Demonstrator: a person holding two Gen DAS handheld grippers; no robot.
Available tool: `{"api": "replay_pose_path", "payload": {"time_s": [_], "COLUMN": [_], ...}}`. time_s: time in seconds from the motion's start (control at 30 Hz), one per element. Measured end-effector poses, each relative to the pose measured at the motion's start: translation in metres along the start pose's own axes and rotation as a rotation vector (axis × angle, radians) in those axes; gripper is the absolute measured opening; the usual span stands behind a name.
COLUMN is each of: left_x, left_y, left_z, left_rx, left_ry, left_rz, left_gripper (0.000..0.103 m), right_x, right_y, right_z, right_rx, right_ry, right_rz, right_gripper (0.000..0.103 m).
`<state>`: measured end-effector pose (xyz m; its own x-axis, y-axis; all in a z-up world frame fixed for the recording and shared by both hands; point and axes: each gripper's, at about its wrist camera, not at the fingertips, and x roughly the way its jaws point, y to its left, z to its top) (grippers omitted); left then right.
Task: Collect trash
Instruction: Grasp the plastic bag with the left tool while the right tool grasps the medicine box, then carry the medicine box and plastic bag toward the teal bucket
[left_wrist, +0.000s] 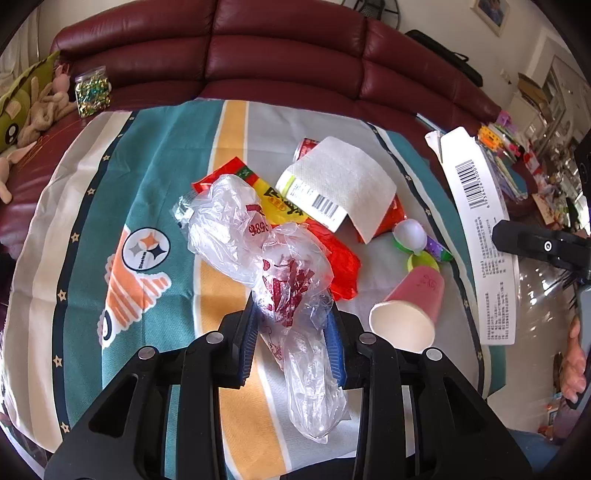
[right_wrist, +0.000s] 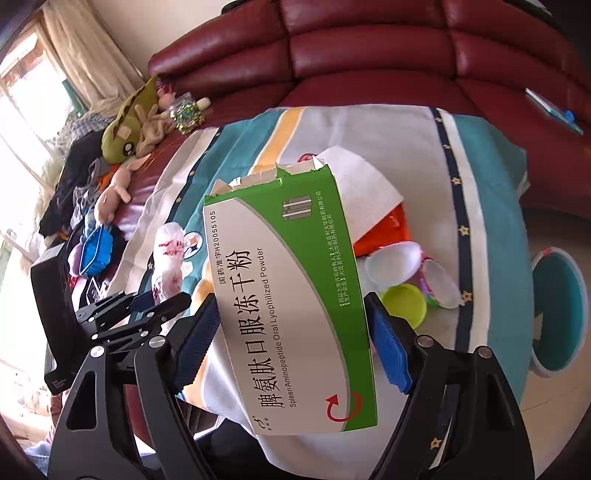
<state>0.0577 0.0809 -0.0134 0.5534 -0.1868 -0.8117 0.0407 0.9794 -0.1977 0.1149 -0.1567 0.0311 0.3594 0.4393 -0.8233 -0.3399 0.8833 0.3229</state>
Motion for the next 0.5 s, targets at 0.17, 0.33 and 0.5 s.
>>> {"api": "replay_pose_path", "payload": {"time_s": [0.17, 0.33, 0.5], "left_x": [0.014, 0.023, 0.025], "left_y": [-0.030, -0.051, -0.059], "left_z": [0.004, 0.005, 0.006], "left_rx": [0.054, 0.096, 0.116], "left_ry": [0.020, 0.037, 0.041], "left_rz": [-0.028, -0.041, -0.038], "left_gripper": [0.033, 0.033, 0.034], "right_x": [0.004, 0.017, 0.030], "right_y": [-0.039, -0.059, -0.062], "right_z": [-0.017, -0.042, -0.052], "right_rx": [0.075, 0.127, 0.149], "right_ry": [0.019, 0.063, 0.083], "right_rz": [-0.044, -0.038, -0.030], "right_gripper": [0.075, 0.075, 0.075]}}
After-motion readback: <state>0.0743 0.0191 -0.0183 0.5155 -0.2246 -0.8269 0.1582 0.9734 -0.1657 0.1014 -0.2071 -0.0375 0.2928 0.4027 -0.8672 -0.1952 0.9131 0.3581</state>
